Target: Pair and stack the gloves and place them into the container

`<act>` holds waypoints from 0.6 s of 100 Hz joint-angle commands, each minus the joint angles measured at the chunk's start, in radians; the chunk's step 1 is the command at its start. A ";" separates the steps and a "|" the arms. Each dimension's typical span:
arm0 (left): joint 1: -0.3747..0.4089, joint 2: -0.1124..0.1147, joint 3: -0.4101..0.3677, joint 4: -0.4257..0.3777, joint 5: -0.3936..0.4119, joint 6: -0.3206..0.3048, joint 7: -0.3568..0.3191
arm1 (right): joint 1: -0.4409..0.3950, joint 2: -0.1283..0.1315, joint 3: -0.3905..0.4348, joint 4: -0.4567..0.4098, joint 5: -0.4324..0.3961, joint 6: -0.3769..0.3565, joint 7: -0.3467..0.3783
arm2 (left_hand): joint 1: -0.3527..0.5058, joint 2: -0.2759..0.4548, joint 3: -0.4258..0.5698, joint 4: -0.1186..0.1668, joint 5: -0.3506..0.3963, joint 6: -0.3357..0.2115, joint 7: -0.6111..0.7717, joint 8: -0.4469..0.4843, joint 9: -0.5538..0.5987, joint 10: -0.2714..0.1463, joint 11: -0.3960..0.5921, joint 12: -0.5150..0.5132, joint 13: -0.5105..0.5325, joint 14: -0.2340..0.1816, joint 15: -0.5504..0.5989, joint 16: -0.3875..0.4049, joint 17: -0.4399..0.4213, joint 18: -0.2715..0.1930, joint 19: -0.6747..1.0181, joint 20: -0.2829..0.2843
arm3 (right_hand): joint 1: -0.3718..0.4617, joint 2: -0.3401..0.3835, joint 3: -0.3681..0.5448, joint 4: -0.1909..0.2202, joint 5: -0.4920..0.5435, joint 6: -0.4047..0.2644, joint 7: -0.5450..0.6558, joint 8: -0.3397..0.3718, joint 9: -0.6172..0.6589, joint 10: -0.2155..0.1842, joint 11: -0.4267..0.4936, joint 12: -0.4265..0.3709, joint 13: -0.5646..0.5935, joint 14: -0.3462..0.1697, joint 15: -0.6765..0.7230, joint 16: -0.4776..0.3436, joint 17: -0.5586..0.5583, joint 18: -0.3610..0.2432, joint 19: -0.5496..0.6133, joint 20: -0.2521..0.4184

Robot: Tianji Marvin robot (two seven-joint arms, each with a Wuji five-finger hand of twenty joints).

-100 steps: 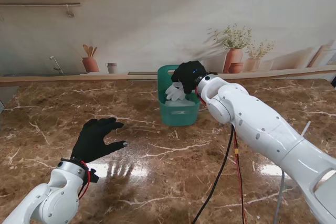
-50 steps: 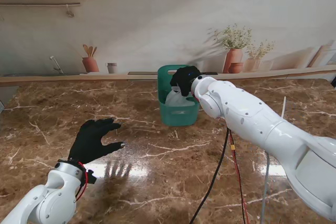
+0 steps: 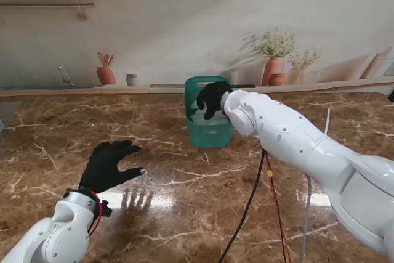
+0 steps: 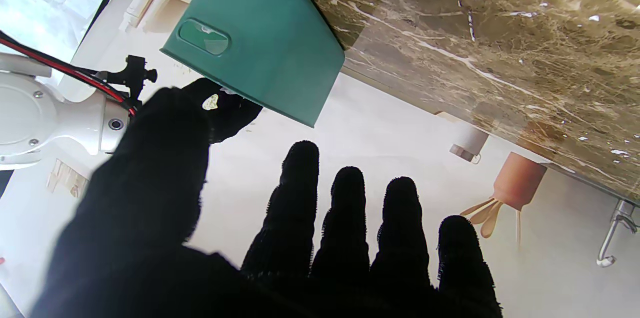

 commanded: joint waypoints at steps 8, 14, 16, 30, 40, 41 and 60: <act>0.003 0.000 0.001 0.005 0.001 0.000 0.002 | 0.006 0.050 0.044 -0.096 0.002 -0.002 0.115 | 0.031 0.040 -0.020 0.026 0.014 -0.021 0.006 0.009 -0.032 -0.027 -0.028 -0.011 -0.048 -0.043 -0.042 -0.016 -0.019 -0.007 -0.037 0.007 | -0.112 0.082 -0.096 0.048 -0.078 -0.001 -0.076 -0.039 -0.079 -0.013 -0.052 -0.046 -0.102 0.015 -0.063 -0.041 -0.087 0.005 -0.056 0.032; 0.002 0.000 0.002 0.005 0.003 -0.001 0.003 | 0.004 0.064 0.056 -0.126 0.001 -0.005 0.155 | 0.031 0.040 -0.020 0.026 0.013 -0.021 0.006 0.009 -0.033 -0.025 -0.028 -0.011 -0.049 -0.042 -0.042 -0.016 -0.019 -0.007 -0.038 0.007 | -0.135 0.122 -0.141 0.057 -0.111 -0.002 -0.109 -0.060 -0.111 -0.013 -0.069 -0.057 -0.144 0.013 -0.084 -0.050 -0.118 0.001 -0.082 0.041; 0.002 0.000 0.002 0.005 0.003 -0.002 0.003 | 0.003 0.069 0.060 -0.137 0.003 -0.004 0.172 | 0.031 0.040 -0.019 0.026 0.013 -0.022 0.006 0.009 -0.032 -0.026 -0.028 -0.011 -0.049 -0.041 -0.043 -0.016 -0.019 -0.006 -0.038 0.008 | -0.139 0.131 -0.150 0.059 -0.123 -0.001 -0.117 -0.065 -0.122 -0.014 -0.075 -0.059 -0.157 0.012 -0.090 -0.053 -0.129 -0.001 -0.090 0.043; 0.001 0.000 0.001 0.007 0.004 -0.007 0.004 | -0.007 0.093 0.090 -0.184 0.003 -0.010 0.226 | 0.031 0.039 -0.019 0.026 0.013 -0.021 0.007 0.010 -0.034 -0.024 -0.028 -0.011 -0.049 -0.041 -0.043 -0.016 -0.018 -0.006 -0.040 0.009 | -0.125 0.234 -0.289 0.090 -0.170 0.009 -0.156 -0.099 -0.162 -0.014 -0.093 -0.072 -0.200 0.005 -0.108 -0.062 -0.155 -0.011 -0.136 0.076; 0.000 0.000 0.000 0.009 0.005 -0.010 0.005 | -0.034 0.108 0.135 -0.222 -0.011 -0.007 0.235 | 0.031 0.040 -0.020 0.026 0.012 -0.019 0.007 0.010 -0.034 -0.021 -0.028 -0.011 -0.051 -0.040 -0.043 -0.016 -0.018 -0.007 -0.041 0.010 | -0.234 0.248 -0.286 0.157 -0.185 0.020 -0.162 -0.110 -0.165 -0.009 -0.099 -0.081 -0.198 0.009 -0.107 -0.063 -0.154 -0.011 -0.153 0.094; -0.001 0.000 0.000 0.009 0.005 -0.010 0.005 | -0.037 0.110 0.141 -0.227 -0.014 -0.007 0.236 | 0.031 0.039 -0.020 0.026 0.012 -0.018 0.007 0.010 -0.035 -0.020 -0.028 -0.011 -0.051 -0.040 -0.043 -0.016 -0.018 -0.007 -0.041 0.010 | -0.236 0.249 -0.284 0.158 -0.185 0.021 -0.162 -0.110 -0.166 -0.008 -0.099 -0.081 -0.197 0.009 -0.107 -0.063 -0.155 -0.010 -0.153 0.094; -0.009 0.001 0.004 0.014 -0.002 -0.020 0.001 | -0.132 0.147 0.282 -0.339 -0.075 -0.005 0.257 | 0.025 0.042 -0.024 0.026 0.005 -0.007 0.001 0.007 -0.037 -0.016 -0.026 -0.010 -0.051 -0.034 -0.041 -0.015 -0.005 -0.018 -0.021 0.022 | -0.283 0.291 -0.263 0.164 -0.222 0.036 -0.183 -0.117 -0.190 -0.009 -0.133 -0.122 -0.218 -0.018 -0.166 -0.124 -0.198 -0.032 -0.286 0.008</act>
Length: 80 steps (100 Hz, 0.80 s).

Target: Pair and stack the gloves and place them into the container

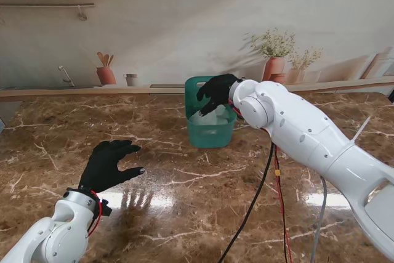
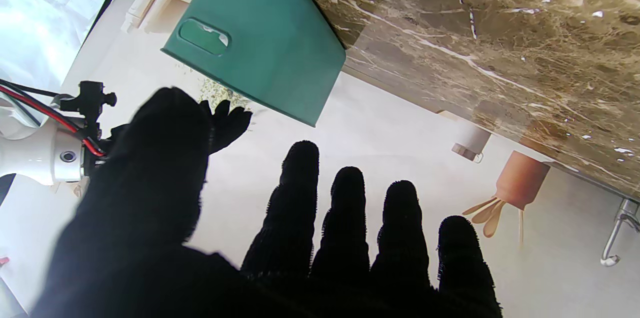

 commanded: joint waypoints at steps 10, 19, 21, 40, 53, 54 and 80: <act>-0.011 0.000 0.011 0.011 -0.014 -0.017 0.000 | -0.128 0.043 0.160 -0.122 -0.054 -0.005 0.019 | 0.020 0.046 -0.028 0.026 0.000 0.007 -0.007 0.003 -0.039 -0.014 -0.023 -0.008 -0.033 -0.030 -0.023 -0.012 0.000 -0.037 -0.002 0.020 | -0.082 0.049 0.021 0.051 -0.059 0.031 -0.036 -0.022 -0.039 0.009 -0.044 -0.061 -0.051 -0.038 -0.069 -0.114 -0.030 -0.051 -0.107 -0.105; -0.022 -0.001 0.019 0.015 -0.032 -0.024 -0.007 | -0.228 0.056 0.271 -0.202 -0.081 -0.021 0.018 | 0.010 0.053 -0.039 0.025 -0.013 0.021 -0.023 -0.005 -0.045 -0.013 -0.021 -0.006 -0.040 -0.026 -0.020 -0.009 0.003 -0.051 0.006 0.011 | -0.097 0.066 0.021 0.053 -0.064 0.047 -0.046 -0.028 -0.050 0.021 -0.059 -0.092 -0.074 -0.045 -0.089 -0.158 -0.052 -0.071 -0.155 -0.163; -0.025 -0.001 0.021 0.016 -0.035 -0.027 -0.008 | -0.252 0.058 0.295 -0.220 -0.087 -0.026 0.014 | 0.008 0.056 -0.043 0.025 -0.015 0.025 -0.027 -0.007 -0.047 -0.012 -0.022 -0.006 -0.041 -0.027 -0.019 -0.009 0.004 -0.052 0.008 0.008 | -0.100 0.070 0.020 0.054 -0.064 0.049 -0.048 -0.031 -0.052 0.022 -0.061 -0.101 -0.078 -0.045 -0.091 -0.170 -0.052 -0.074 -0.164 -0.182; -0.047 0.000 0.037 0.018 -0.070 -0.049 -0.032 | -0.465 0.069 0.489 -0.370 -0.130 -0.093 -0.042 | 0.047 0.214 -0.334 0.060 -0.047 0.045 -0.087 -0.041 -0.069 -0.014 -0.029 -0.011 -0.058 -0.025 -0.020 -0.020 0.003 -0.049 0.093 -0.081 | -0.122 0.103 0.013 0.056 -0.063 0.072 -0.054 -0.038 -0.070 0.035 -0.073 -0.123 -0.112 -0.047 -0.106 -0.196 -0.076 -0.091 -0.188 -0.218; -0.055 -0.002 0.044 0.010 -0.114 -0.063 -0.046 | -0.609 0.063 0.593 -0.446 -0.119 -0.134 -0.124 | -0.012 0.280 -0.349 0.068 -0.073 0.055 -0.110 -0.053 -0.085 -0.015 -0.042 -0.019 -0.076 -0.033 -0.034 -0.033 0.007 -0.074 0.076 -0.110 | -0.137 0.128 0.009 0.061 -0.053 0.077 -0.052 -0.042 -0.066 0.041 -0.072 -0.134 -0.114 -0.056 -0.108 -0.212 -0.081 -0.097 -0.193 -0.235; -0.055 -0.002 0.045 0.010 -0.116 -0.064 -0.046 | -0.619 0.063 0.600 -0.451 -0.118 -0.137 -0.131 | -0.017 0.286 -0.349 0.068 -0.076 0.055 -0.112 -0.053 -0.087 -0.016 -0.043 -0.019 -0.077 -0.034 -0.035 -0.034 0.008 -0.076 0.076 -0.112 | -0.137 0.129 0.008 0.061 -0.053 0.078 -0.052 -0.042 -0.067 0.042 -0.072 -0.134 -0.114 -0.056 -0.108 -0.213 -0.081 -0.097 -0.193 -0.236; -0.081 -0.002 0.069 0.009 -0.135 -0.103 -0.051 | -0.887 0.047 0.745 -0.547 -0.127 -0.220 -0.309 | -0.095 0.342 -0.350 0.080 -0.121 0.053 -0.142 -0.068 -0.128 -0.031 -0.064 -0.030 -0.104 -0.052 -0.050 -0.051 0.024 -0.098 0.102 -0.141 | -0.157 0.156 0.005 0.069 -0.076 0.091 -0.067 -0.056 -0.102 0.051 -0.089 -0.158 -0.148 -0.052 -0.117 -0.232 -0.108 -0.104 -0.207 -0.263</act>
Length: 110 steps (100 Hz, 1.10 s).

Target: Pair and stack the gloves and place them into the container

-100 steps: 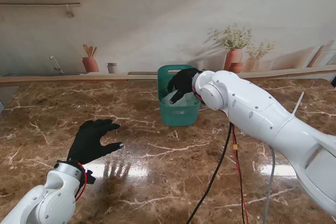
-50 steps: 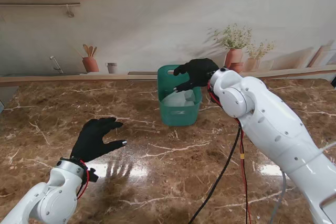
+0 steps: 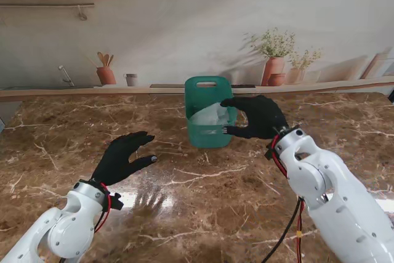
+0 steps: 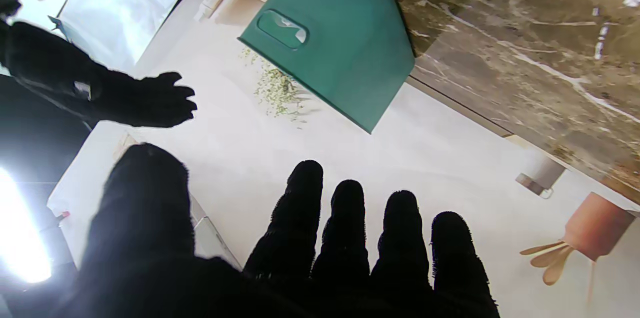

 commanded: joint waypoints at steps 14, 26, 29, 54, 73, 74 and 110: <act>-0.027 -0.004 0.041 0.004 -0.011 -0.034 0.010 | -0.165 -0.013 0.028 0.005 0.024 -0.031 -0.092 | -0.062 0.044 -0.027 0.041 -0.060 0.007 -0.037 -0.025 -0.061 -0.035 -0.025 -0.019 -0.065 -0.060 -0.036 -0.025 0.007 -0.079 0.069 -0.020 | -0.069 0.048 -0.007 0.049 -0.068 0.049 -0.057 -0.037 -0.069 0.023 -0.037 -0.040 -0.079 -0.018 -0.025 -0.041 -0.040 -0.044 -0.044 -0.046; -0.038 -0.003 0.057 0.012 -0.013 -0.053 0.007 | -0.209 -0.022 0.033 0.030 0.036 -0.047 -0.161 | -0.067 0.051 -0.026 0.043 -0.071 0.009 -0.041 -0.027 -0.078 -0.036 -0.028 -0.021 -0.080 -0.071 -0.041 -0.030 0.003 -0.097 0.067 -0.031 | -0.084 0.070 -0.013 0.050 -0.090 0.071 -0.080 -0.053 -0.094 0.028 -0.045 -0.054 -0.100 -0.020 -0.030 -0.049 -0.051 -0.053 -0.059 -0.061; -0.041 -0.004 0.061 0.015 -0.014 -0.057 0.009 | -0.215 -0.024 0.033 0.039 0.038 -0.053 -0.174 | -0.068 0.050 -0.026 0.043 -0.070 0.008 -0.041 -0.027 -0.078 -0.036 -0.027 -0.020 -0.081 -0.072 -0.041 -0.031 0.004 -0.097 0.065 -0.034 | -0.090 0.077 -0.015 0.050 -0.091 0.073 -0.083 -0.055 -0.097 0.029 -0.045 -0.057 -0.103 -0.020 -0.030 -0.051 -0.052 -0.056 -0.061 -0.064; -0.067 -0.010 0.096 0.057 -0.024 -0.095 0.044 | -0.237 -0.039 0.043 0.118 0.081 -0.117 -0.258 | -0.082 0.057 -0.026 0.046 -0.069 0.003 -0.034 -0.025 -0.082 -0.040 -0.027 -0.022 -0.085 -0.081 -0.043 -0.037 0.007 -0.103 0.051 -0.052 | -0.130 0.161 -0.037 0.053 -0.107 0.093 -0.101 -0.073 -0.120 0.038 -0.047 -0.080 -0.124 -0.023 -0.034 -0.064 -0.065 -0.072 -0.080 -0.089; -0.079 -0.011 0.114 0.074 -0.032 -0.098 0.042 | -0.236 -0.046 0.053 0.145 0.110 -0.149 -0.275 | -0.082 0.056 -0.023 0.048 -0.071 0.004 -0.033 -0.025 -0.082 -0.039 -0.027 -0.023 -0.084 -0.079 -0.043 -0.040 0.010 -0.101 0.059 -0.053 | -0.127 0.188 -0.055 0.055 -0.122 0.107 -0.111 -0.083 -0.137 0.050 -0.048 -0.091 -0.139 -0.018 -0.036 -0.070 -0.076 -0.071 -0.087 -0.100; -0.079 -0.011 0.114 0.075 -0.033 -0.098 0.042 | -0.236 -0.046 0.054 0.146 0.111 -0.149 -0.274 | -0.082 0.055 -0.023 0.047 -0.070 0.004 -0.033 -0.025 -0.081 -0.041 -0.027 -0.023 -0.083 -0.079 -0.043 -0.039 0.010 -0.101 0.060 -0.053 | -0.127 0.189 -0.055 0.055 -0.123 0.108 -0.112 -0.083 -0.137 0.049 -0.048 -0.092 -0.140 -0.017 -0.037 -0.071 -0.076 -0.071 -0.087 -0.100; -0.059 -0.005 0.094 0.045 -0.044 -0.081 0.006 | -0.237 -0.050 0.078 0.125 0.128 -0.160 -0.273 | -0.078 0.051 -0.022 0.047 -0.068 0.001 -0.031 -0.024 -0.075 -0.042 -0.027 -0.023 -0.076 -0.076 -0.039 -0.039 0.008 -0.099 0.082 -0.048 | -0.110 0.193 -0.069 0.057 -0.123 0.087 -0.102 -0.079 -0.145 0.048 -0.037 -0.097 -0.147 -0.014 -0.034 -0.074 -0.079 -0.065 -0.082 -0.106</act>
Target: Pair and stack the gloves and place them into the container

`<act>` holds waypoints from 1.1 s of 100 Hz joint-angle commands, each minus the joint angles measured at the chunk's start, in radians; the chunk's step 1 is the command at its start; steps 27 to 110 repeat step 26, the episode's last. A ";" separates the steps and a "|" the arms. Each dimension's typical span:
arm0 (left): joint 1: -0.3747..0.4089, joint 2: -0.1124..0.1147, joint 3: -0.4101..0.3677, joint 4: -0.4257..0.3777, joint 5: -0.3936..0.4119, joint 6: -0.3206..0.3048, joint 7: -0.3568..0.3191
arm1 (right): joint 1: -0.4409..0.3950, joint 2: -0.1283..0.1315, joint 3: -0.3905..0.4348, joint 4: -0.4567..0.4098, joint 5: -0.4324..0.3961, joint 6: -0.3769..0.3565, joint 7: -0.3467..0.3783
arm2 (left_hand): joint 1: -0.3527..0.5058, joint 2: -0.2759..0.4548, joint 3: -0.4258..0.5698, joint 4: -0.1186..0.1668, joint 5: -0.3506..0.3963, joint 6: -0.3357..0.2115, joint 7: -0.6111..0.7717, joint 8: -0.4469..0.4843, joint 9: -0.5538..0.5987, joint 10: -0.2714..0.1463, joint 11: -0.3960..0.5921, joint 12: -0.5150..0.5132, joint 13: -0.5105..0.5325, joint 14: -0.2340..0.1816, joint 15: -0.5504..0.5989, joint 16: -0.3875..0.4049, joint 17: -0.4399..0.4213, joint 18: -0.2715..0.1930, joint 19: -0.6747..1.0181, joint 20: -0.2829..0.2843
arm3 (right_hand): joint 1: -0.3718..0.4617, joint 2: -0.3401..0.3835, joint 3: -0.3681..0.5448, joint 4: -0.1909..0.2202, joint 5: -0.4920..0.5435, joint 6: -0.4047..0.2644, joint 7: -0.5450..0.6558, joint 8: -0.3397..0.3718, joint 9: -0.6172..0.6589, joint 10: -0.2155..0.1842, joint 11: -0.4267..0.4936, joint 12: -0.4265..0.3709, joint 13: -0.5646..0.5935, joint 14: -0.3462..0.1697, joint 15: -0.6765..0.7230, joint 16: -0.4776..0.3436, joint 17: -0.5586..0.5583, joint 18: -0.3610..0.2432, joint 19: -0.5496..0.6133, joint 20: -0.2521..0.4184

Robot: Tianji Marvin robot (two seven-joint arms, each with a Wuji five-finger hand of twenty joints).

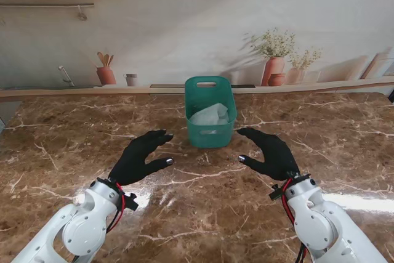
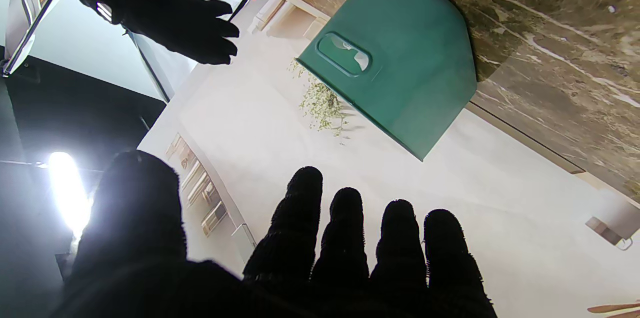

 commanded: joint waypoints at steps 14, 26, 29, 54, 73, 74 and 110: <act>0.002 0.002 0.004 -0.011 -0.010 0.017 -0.006 | 0.000 -0.003 0.008 -0.006 0.012 -0.002 0.016 | -0.025 0.039 -0.023 0.031 -0.031 -0.001 -0.005 -0.012 -0.025 -0.032 -0.017 -0.012 -0.029 -0.051 -0.016 -0.013 0.003 -0.048 0.035 -0.008 | -0.014 0.016 -0.024 0.035 -0.039 -0.015 -0.010 -0.004 -0.021 0.000 -0.007 -0.022 -0.031 -0.008 -0.004 -0.023 -0.013 -0.033 -0.013 -0.027; -0.003 0.001 0.010 -0.012 -0.011 0.026 -0.007 | 0.005 -0.002 0.009 -0.009 0.010 -0.007 0.020 | -0.022 0.040 -0.022 0.031 -0.032 0.001 -0.005 -0.012 -0.026 -0.030 -0.018 -0.012 -0.030 -0.050 -0.017 -0.013 0.002 -0.048 0.036 -0.008 | -0.004 0.012 -0.026 0.034 -0.035 -0.016 -0.007 -0.002 -0.020 0.000 -0.006 -0.022 -0.031 -0.011 -0.004 -0.024 -0.013 -0.032 -0.010 -0.027; -0.003 0.001 0.010 -0.012 -0.011 0.026 -0.007 | 0.005 -0.002 0.009 -0.009 0.010 -0.007 0.020 | -0.022 0.040 -0.022 0.031 -0.032 0.001 -0.005 -0.012 -0.026 -0.030 -0.018 -0.012 -0.030 -0.050 -0.017 -0.013 0.002 -0.048 0.036 -0.008 | -0.004 0.012 -0.026 0.034 -0.035 -0.016 -0.007 -0.002 -0.020 0.000 -0.006 -0.022 -0.031 -0.011 -0.004 -0.024 -0.013 -0.032 -0.010 -0.027; -0.003 0.001 0.010 -0.012 -0.011 0.026 -0.007 | 0.005 -0.002 0.009 -0.009 0.010 -0.007 0.020 | -0.022 0.040 -0.022 0.031 -0.032 0.001 -0.005 -0.012 -0.026 -0.030 -0.018 -0.012 -0.030 -0.050 -0.017 -0.013 0.002 -0.048 0.036 -0.008 | -0.004 0.012 -0.026 0.034 -0.035 -0.016 -0.007 -0.002 -0.020 0.000 -0.006 -0.022 -0.031 -0.011 -0.004 -0.024 -0.013 -0.032 -0.010 -0.027; -0.003 0.001 0.010 -0.012 -0.011 0.026 -0.007 | 0.005 -0.002 0.009 -0.009 0.010 -0.007 0.020 | -0.022 0.040 -0.022 0.031 -0.032 0.001 -0.005 -0.012 -0.026 -0.030 -0.018 -0.012 -0.030 -0.050 -0.017 -0.013 0.002 -0.048 0.036 -0.008 | -0.004 0.012 -0.026 0.034 -0.035 -0.016 -0.007 -0.002 -0.020 0.000 -0.006 -0.022 -0.031 -0.011 -0.004 -0.024 -0.013 -0.032 -0.010 -0.027; -0.003 0.001 0.010 -0.012 -0.011 0.026 -0.007 | 0.005 -0.002 0.009 -0.009 0.010 -0.007 0.020 | -0.022 0.040 -0.022 0.031 -0.032 0.001 -0.005 -0.012 -0.026 -0.030 -0.018 -0.012 -0.030 -0.050 -0.017 -0.013 0.002 -0.048 0.036 -0.008 | -0.004 0.012 -0.026 0.034 -0.035 -0.016 -0.007 -0.002 -0.020 0.000 -0.006 -0.022 -0.031 -0.011 -0.004 -0.024 -0.013 -0.032 -0.010 -0.027; -0.003 0.001 0.010 -0.012 -0.011 0.026 -0.007 | 0.005 -0.002 0.009 -0.009 0.010 -0.007 0.020 | -0.022 0.040 -0.022 0.031 -0.032 0.001 -0.005 -0.012 -0.026 -0.030 -0.018 -0.012 -0.030 -0.050 -0.017 -0.013 0.002 -0.048 0.036 -0.008 | -0.004 0.012 -0.026 0.034 -0.035 -0.016 -0.007 -0.002 -0.020 0.000 -0.006 -0.022 -0.031 -0.011 -0.004 -0.024 -0.013 -0.032 -0.010 -0.027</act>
